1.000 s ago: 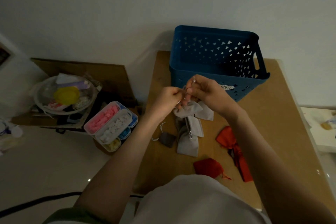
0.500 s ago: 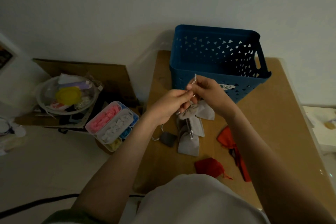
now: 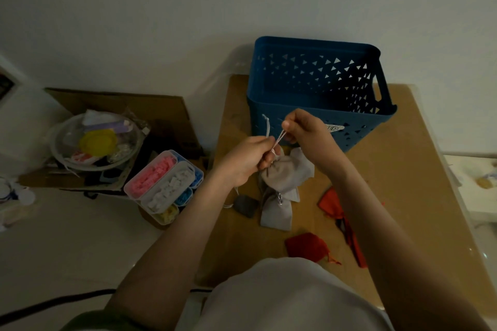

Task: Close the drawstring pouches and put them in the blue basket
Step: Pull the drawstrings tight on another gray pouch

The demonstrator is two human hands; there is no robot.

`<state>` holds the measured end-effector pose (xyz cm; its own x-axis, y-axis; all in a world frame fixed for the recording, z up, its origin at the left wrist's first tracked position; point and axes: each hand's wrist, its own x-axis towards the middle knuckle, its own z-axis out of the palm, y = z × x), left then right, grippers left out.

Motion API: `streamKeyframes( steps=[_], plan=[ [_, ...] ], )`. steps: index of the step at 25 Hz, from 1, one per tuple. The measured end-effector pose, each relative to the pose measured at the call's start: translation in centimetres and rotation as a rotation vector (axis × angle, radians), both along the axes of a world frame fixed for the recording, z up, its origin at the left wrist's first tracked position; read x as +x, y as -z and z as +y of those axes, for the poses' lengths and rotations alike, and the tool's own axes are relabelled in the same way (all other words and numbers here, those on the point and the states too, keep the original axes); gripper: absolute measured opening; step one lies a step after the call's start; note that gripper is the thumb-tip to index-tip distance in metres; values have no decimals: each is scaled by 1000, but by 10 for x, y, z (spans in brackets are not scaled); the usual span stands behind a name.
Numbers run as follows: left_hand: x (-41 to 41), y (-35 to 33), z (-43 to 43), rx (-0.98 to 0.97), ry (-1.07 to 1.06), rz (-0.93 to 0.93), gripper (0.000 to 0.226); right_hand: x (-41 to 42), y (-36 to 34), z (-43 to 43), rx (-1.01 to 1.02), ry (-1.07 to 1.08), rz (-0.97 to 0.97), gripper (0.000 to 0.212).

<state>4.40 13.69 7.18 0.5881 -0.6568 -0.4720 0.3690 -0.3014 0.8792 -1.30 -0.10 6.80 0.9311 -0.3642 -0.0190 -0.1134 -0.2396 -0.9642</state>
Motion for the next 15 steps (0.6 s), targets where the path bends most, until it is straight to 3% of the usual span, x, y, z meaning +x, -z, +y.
streamKeyframes(
  steps=[2, 4, 6, 11, 15],
  plan=[
    [-1, 1, 1, -34, -8, 16, 31, -2, 3, 4, 97, -28, -18, 11],
    [1, 2, 1, -111, -96, 50, 27, -4, 8, 6, 187, -133, 25, 18],
    [4, 2, 1, -174, -188, 77, 26, -5, 12, 7, 186, -204, 98, 22],
    [9, 6, 5, -231, -277, 126, 22, -3, 15, 1, 208, -335, 173, 7],
    [13, 4, 13, -218, -247, 68, 12, -4, 23, -5, 276, -351, 195, 9]
  ],
)
